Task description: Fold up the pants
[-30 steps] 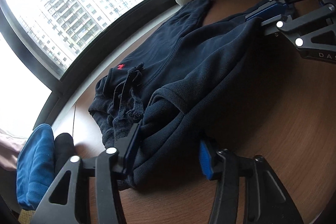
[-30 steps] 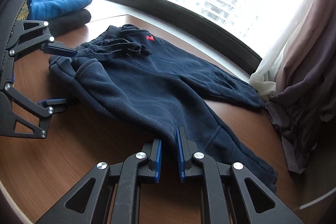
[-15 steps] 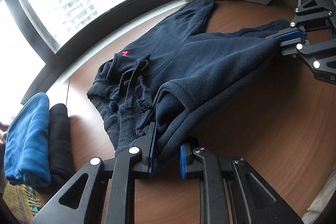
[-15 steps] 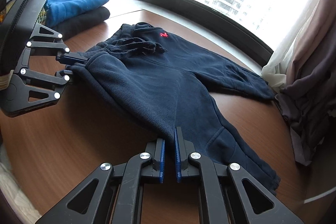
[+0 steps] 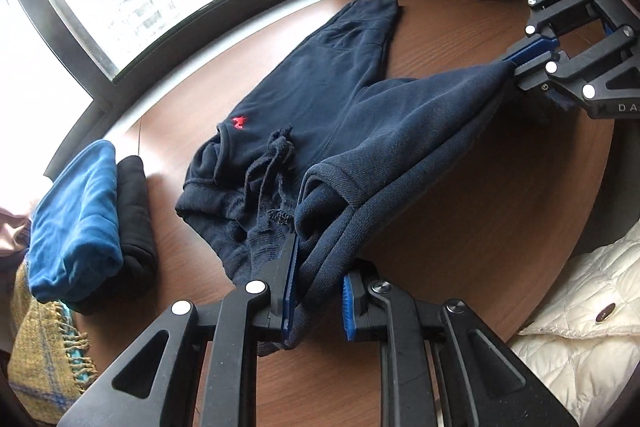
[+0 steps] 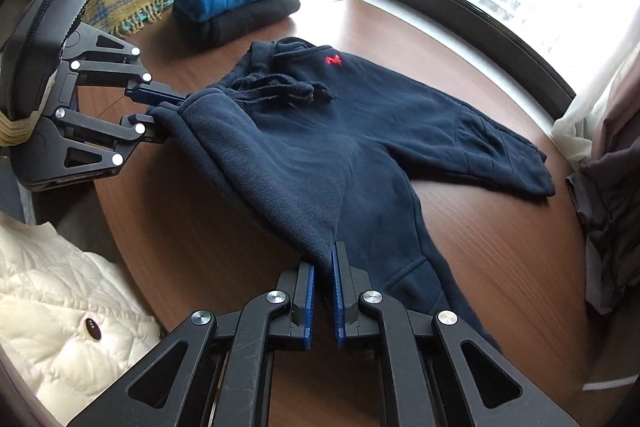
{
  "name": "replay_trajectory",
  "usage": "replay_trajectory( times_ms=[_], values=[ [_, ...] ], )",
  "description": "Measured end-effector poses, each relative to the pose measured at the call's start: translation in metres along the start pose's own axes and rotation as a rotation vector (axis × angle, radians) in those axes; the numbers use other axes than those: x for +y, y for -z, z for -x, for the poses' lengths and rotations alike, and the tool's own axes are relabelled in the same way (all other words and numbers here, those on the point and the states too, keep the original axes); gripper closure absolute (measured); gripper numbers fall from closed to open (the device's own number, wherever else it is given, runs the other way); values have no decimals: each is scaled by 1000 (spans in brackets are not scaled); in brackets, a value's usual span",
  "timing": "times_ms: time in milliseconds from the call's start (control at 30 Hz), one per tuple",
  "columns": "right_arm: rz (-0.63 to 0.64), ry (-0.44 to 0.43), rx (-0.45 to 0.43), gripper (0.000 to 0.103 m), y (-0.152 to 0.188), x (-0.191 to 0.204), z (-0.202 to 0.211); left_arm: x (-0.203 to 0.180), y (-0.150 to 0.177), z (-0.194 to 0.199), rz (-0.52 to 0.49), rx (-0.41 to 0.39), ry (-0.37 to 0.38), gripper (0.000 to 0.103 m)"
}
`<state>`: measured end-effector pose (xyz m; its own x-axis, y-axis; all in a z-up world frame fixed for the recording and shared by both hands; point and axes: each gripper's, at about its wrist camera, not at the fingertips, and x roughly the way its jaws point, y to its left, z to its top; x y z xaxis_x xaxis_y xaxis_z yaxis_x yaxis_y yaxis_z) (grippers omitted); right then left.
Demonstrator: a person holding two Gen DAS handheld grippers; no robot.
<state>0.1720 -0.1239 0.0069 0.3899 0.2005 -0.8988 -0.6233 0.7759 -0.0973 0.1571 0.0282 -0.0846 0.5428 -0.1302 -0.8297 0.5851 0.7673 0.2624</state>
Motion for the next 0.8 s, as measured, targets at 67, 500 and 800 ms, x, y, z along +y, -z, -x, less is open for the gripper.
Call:
replay_trajectory(
  times_ms=[67,500,800],
  values=[
    [11,3,-17,95,-12,-6,6,10,-7,1,34,-10,2,84],
    [-23,-54,11,95,-106,-79,-26,78,-59,-29,154,13,41,84],
    [10,-113,94,95,-152,-105,-73,114,-72,-70,238,88,46,83]
  ],
)
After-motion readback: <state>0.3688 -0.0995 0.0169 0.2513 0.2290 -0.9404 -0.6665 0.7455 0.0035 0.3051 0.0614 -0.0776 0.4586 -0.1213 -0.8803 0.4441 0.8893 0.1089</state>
